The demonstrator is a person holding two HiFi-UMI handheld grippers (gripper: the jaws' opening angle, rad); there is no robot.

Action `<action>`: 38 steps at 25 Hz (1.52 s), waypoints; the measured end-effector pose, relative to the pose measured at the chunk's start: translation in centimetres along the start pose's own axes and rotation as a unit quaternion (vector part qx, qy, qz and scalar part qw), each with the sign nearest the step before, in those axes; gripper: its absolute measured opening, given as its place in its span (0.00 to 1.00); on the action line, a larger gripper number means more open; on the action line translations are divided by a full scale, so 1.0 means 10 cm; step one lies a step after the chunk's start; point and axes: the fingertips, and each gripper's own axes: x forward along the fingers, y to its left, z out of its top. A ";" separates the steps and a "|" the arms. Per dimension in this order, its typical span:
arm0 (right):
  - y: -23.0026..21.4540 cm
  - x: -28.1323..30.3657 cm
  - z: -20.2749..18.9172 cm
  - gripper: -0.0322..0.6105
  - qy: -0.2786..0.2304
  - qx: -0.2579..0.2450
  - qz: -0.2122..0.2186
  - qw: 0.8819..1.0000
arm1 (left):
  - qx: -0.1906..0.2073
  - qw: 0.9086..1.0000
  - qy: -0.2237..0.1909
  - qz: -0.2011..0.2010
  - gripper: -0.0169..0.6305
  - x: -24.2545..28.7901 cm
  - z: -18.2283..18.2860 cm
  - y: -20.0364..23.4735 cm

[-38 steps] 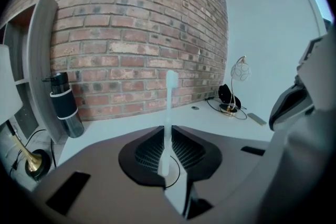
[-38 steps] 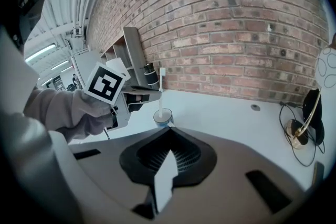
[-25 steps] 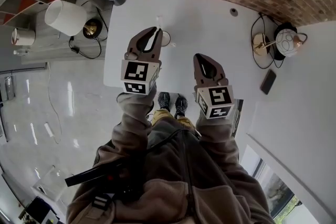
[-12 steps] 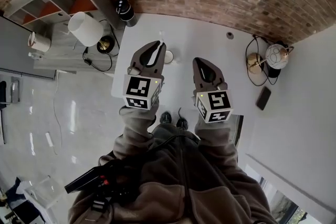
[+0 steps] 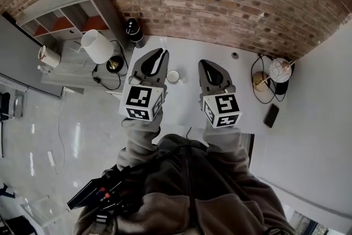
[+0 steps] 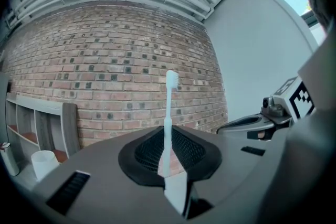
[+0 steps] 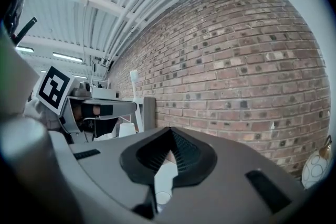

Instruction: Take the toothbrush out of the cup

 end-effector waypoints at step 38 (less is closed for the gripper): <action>0.01 0.01 0.55 0.05 -0.061 -0.024 -0.006 0.998 | 0.010 0.999 -0.031 0.015 0.10 -0.16 0.40 0.05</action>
